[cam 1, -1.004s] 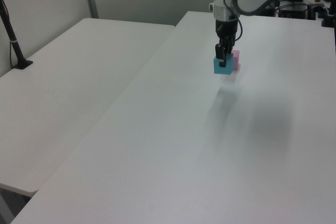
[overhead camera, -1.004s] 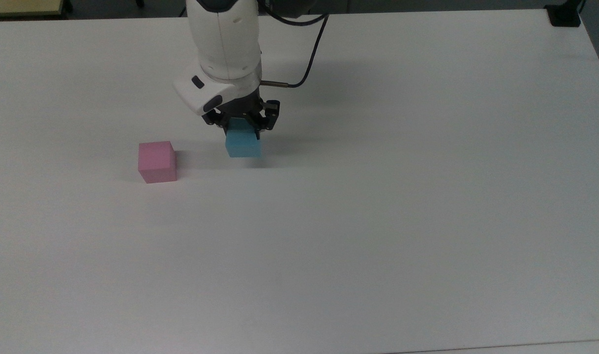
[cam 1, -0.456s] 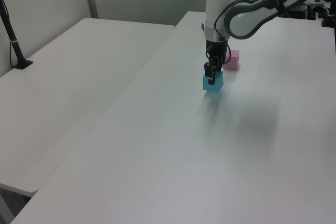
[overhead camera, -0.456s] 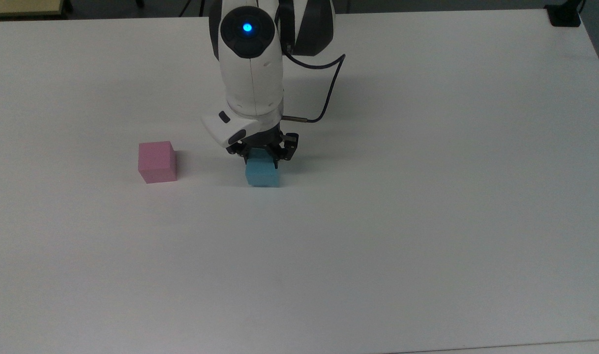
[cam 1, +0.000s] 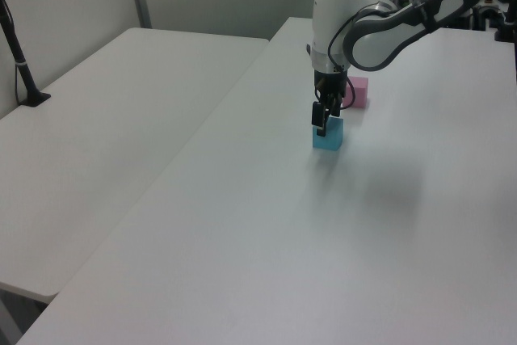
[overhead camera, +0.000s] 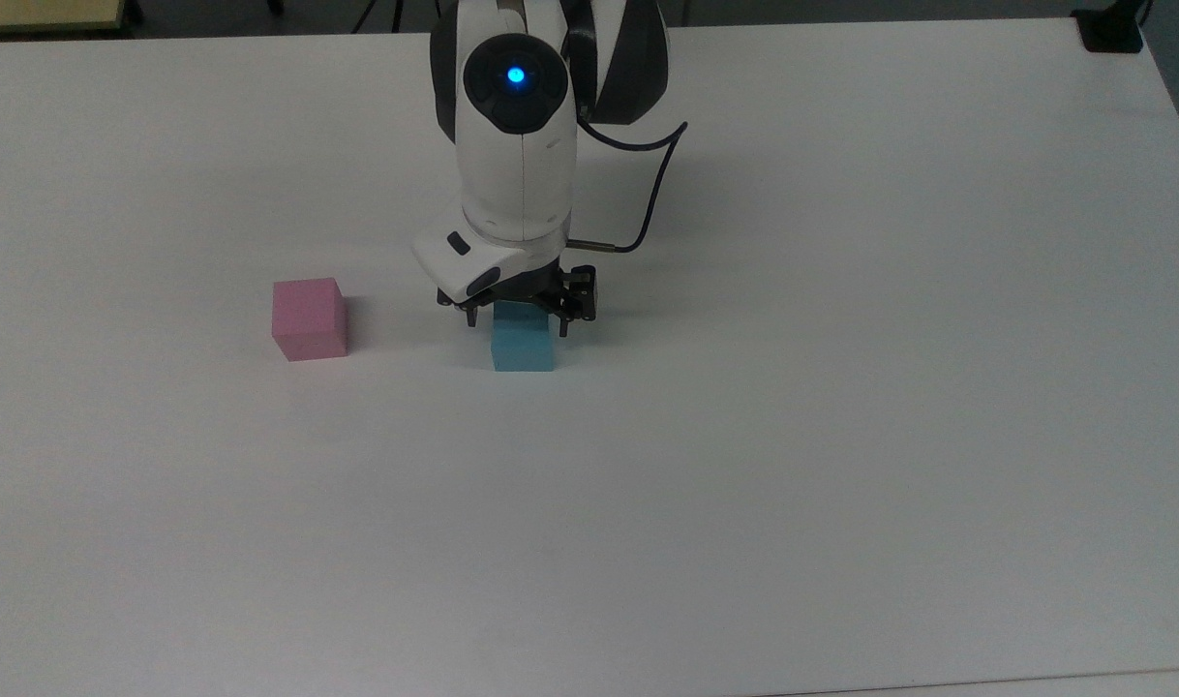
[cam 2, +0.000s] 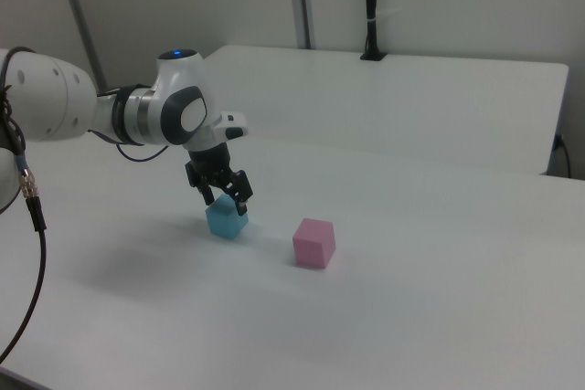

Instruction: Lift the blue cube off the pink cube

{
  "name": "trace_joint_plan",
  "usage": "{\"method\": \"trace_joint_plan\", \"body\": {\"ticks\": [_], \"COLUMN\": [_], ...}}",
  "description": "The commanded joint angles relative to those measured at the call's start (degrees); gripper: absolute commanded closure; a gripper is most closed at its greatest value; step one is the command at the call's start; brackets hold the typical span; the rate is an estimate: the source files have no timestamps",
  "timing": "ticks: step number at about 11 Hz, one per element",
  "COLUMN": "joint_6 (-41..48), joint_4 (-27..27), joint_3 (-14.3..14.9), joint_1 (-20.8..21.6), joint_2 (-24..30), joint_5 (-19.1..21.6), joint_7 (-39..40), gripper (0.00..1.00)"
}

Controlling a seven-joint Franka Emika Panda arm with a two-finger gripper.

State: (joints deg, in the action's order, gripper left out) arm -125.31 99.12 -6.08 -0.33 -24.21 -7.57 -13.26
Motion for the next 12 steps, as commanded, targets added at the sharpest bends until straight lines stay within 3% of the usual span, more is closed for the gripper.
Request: {"method": "trace_joint_plan", "body": {"ticks": [1,6,9,12], "joint_6": [7.4,30.1,40.4,40.7], "joint_4": [0.1,-3.6,-3.4,-3.8], "joint_3": [0.3,0.4,2.5,6.3], "joint_1": [-0.1,-0.5,-0.5,-1.2], "joint_2": [5.5,21.8,30.1,32.3], "joint_5": [-1.3,-0.9,0.4,3.4], "joint_7": [-1.5,-1.6,-0.2,11.4], "gripper": [0.0,0.0,0.0,0.0]}}
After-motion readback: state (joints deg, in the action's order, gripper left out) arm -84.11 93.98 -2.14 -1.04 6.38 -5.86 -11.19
